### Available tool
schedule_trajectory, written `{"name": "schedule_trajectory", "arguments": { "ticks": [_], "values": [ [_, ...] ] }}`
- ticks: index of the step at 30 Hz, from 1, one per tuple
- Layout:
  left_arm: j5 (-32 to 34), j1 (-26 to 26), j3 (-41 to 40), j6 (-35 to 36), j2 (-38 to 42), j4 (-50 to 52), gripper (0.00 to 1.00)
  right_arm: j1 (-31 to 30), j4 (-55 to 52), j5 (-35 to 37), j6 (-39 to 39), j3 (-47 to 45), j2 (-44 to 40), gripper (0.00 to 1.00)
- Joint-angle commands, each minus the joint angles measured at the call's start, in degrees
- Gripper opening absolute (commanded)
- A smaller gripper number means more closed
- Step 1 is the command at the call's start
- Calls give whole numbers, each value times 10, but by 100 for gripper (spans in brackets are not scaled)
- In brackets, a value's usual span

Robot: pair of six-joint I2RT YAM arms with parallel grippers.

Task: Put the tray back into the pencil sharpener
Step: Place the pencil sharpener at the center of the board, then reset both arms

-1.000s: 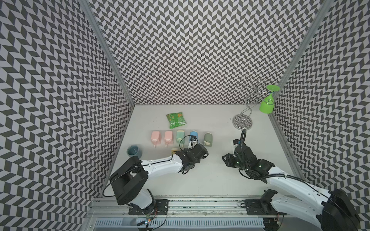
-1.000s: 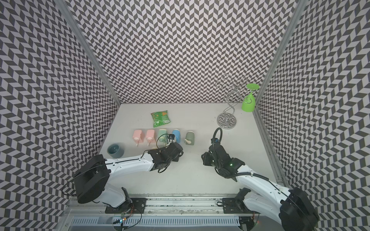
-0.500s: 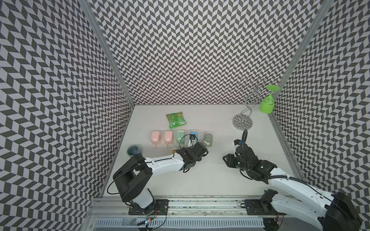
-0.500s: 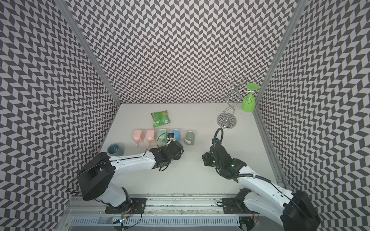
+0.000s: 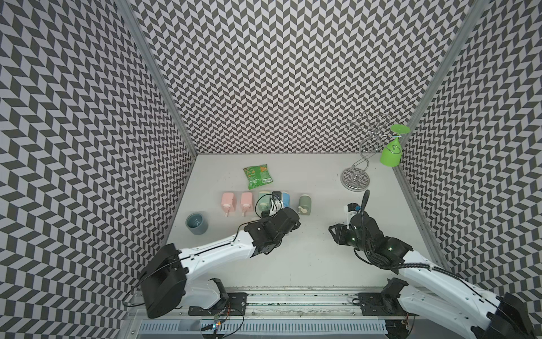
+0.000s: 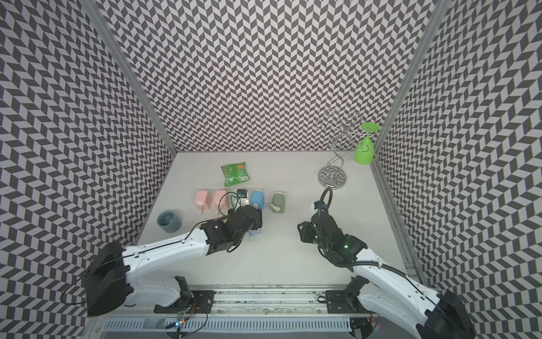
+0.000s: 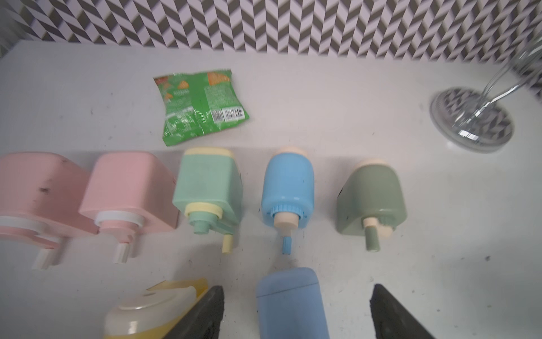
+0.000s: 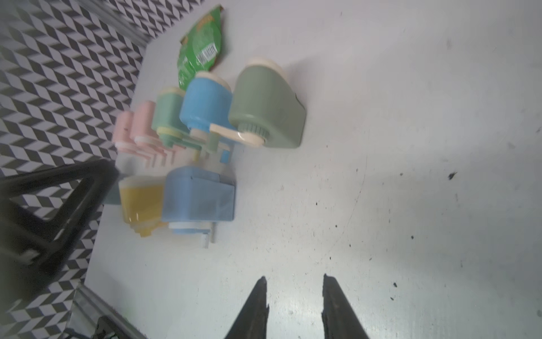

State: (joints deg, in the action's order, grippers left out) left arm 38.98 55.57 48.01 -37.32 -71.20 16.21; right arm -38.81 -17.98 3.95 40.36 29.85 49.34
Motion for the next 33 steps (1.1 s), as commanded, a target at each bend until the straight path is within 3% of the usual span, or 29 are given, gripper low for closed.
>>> {"name": "schedule_trajectory", "arguments": {
  "ticks": [1, 3, 5, 8, 11, 14, 17, 20, 25, 30, 32, 33],
  "values": [
    [86, -3, -50, 27, 103, 7, 87, 6, 22, 111, -26, 12, -46, 38],
    [98, -18, -119, 100, 185, -54, 93, 27, 36, 151, -62, 13, -61, 42],
    [69, -56, -177, 178, 257, -116, 96, 71, 60, 160, -96, 4, -64, 42],
    [11, -162, -236, 232, 335, -171, 98, 158, 120, 157, -151, -18, -53, 42],
    [-51, -278, -274, 274, 359, -219, 100, 219, 229, 211, -198, -56, -27, 45],
    [-117, -367, -307, 323, 349, -293, 100, 258, 403, 251, -259, -119, 12, 55],
    [-181, -434, -338, 354, 322, -385, 100, 291, 544, 210, -316, -150, 82, 61],
    [-223, -489, -362, 367, 282, -469, 100, 306, 571, 166, -347, -129, 166, 65],
    [-260, -520, -401, 376, 204, -613, 99, 319, 693, 91, -376, -126, 275, 82],
    [-292, -529, -408, 383, 114, -726, 100, 341, 798, 58, -408, -136, 308, 87],
    [-300, -535, -412, 382, 79, -776, 100, 370, 865, 6, -399, -154, 351, 87],
    [-310, -540, -412, 379, 58, -802, 100, 379, 952, -6, -389, -175, 393, 85]
  ]
}}
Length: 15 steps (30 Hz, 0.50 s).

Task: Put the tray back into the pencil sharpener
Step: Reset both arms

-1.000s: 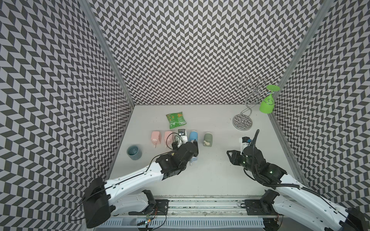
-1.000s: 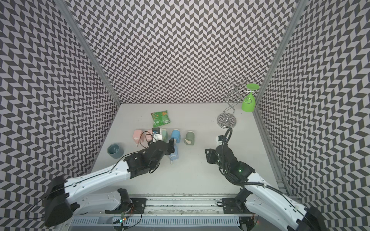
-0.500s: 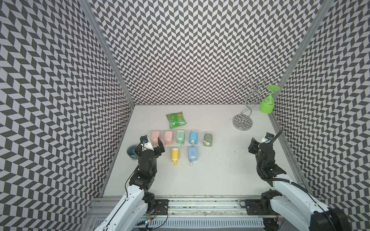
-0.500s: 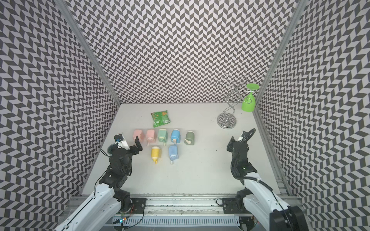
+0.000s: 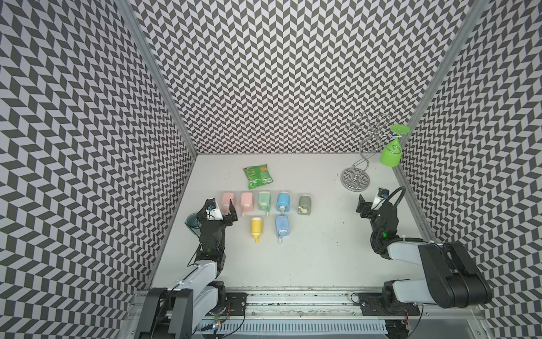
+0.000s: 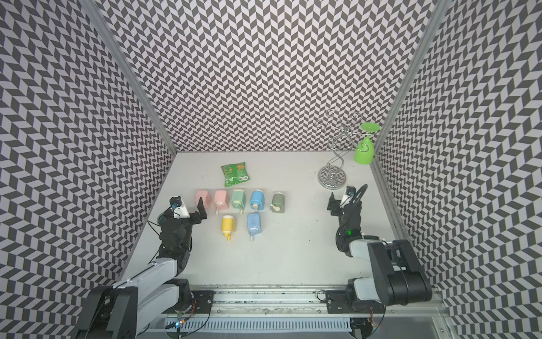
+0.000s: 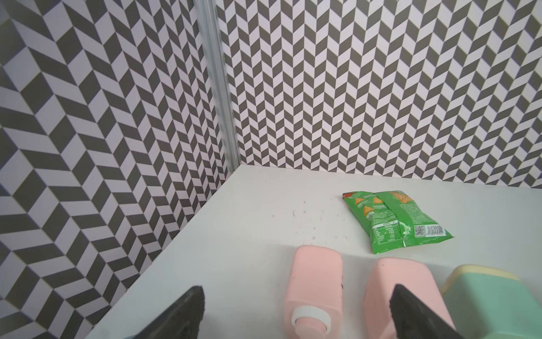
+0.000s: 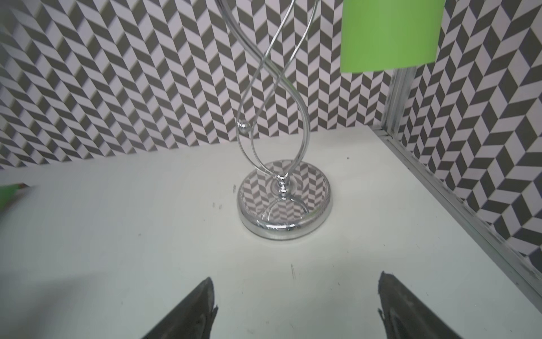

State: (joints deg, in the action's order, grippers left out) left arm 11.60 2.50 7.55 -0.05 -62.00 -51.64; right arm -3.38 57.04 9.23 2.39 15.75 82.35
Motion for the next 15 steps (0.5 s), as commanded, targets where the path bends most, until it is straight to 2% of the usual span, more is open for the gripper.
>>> {"name": "schedule_trajectory", "arguments": {
  "ticks": [1, 3, 4, 5, 6, 8, 12, 13, 15],
  "values": [
    [-50, -13, -8, 6, -51, -145, 100, 25, 272, -61, -9, -56, 87, 86],
    [-67, -23, -8, -13, -94, -195, 100, 25, 113, -63, -15, -17, 39, 93],
    [-78, -25, -9, -16, -114, -219, 99, 25, 138, -59, -14, -10, 52, 99],
    [-91, -25, -9, -11, -138, -236, 100, 23, 207, -61, -18, -24, 75, 99],
    [-101, -25, -9, -7, -161, -251, 100, 22, 222, -57, -17, -26, 77, 99],
    [-108, -25, -24, -2, -201, -313, 100, 22, 114, -57, -17, -7, 46, 99],
    [-123, -25, -16, 3, -264, -358, 100, 14, 97, -47, -25, 7, 49, 99],
    [-126, -25, -4, 6, -276, -357, 100, 13, 103, -46, -25, 7, 50, 99],
    [-135, -25, 28, 8, -270, -285, 100, 14, 87, -47, -24, 17, 55, 99]
  ]
}}
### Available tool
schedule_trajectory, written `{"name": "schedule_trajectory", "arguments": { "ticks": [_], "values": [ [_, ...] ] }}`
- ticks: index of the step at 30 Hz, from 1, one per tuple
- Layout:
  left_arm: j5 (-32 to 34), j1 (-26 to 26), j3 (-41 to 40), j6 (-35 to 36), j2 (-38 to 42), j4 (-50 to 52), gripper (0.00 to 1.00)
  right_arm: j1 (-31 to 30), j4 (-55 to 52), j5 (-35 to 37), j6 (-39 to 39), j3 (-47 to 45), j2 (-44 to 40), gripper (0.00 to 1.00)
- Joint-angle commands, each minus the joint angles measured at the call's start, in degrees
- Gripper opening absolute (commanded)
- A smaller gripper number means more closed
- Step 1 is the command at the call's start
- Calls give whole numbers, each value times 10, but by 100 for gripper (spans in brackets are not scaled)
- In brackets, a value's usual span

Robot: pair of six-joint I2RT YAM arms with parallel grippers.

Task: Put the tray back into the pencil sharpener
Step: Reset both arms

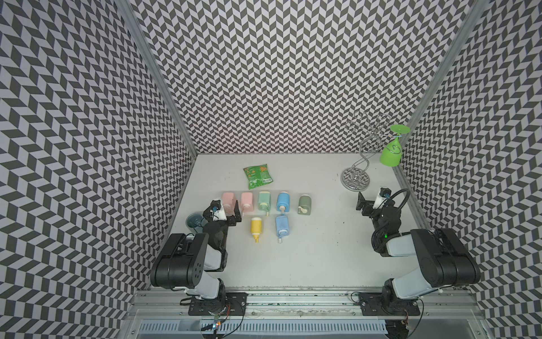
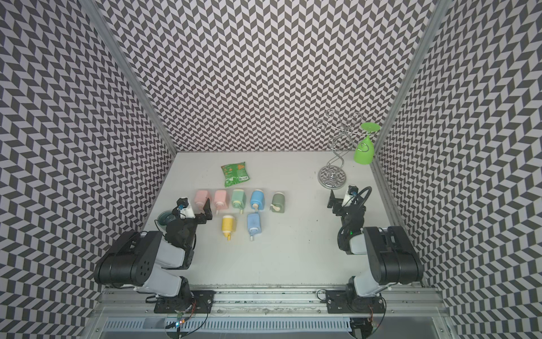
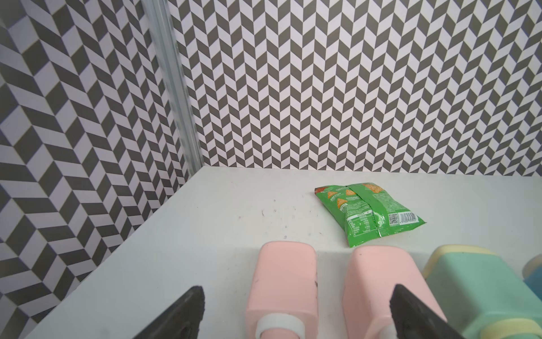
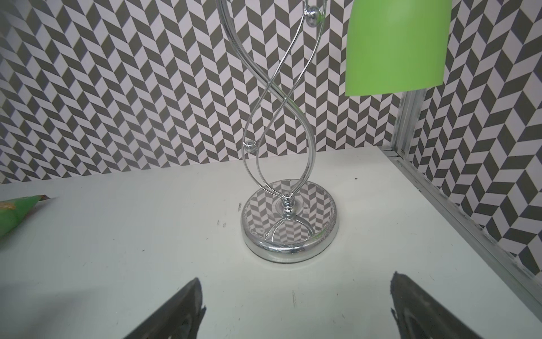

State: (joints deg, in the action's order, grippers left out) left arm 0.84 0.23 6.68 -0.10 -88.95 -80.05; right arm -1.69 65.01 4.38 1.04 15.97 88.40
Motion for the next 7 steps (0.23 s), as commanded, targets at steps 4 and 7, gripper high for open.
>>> {"name": "schedule_trajectory", "arguments": {
  "ticks": [4, 7],
  "values": [
    [-34, -2, 70, 10, -8, 51, 100, -4, 3, 5, -10, 22, 1, 99],
    [-35, -4, 78, 9, -11, 63, 100, -4, 16, 3, -11, 11, -7, 99]
  ]
}}
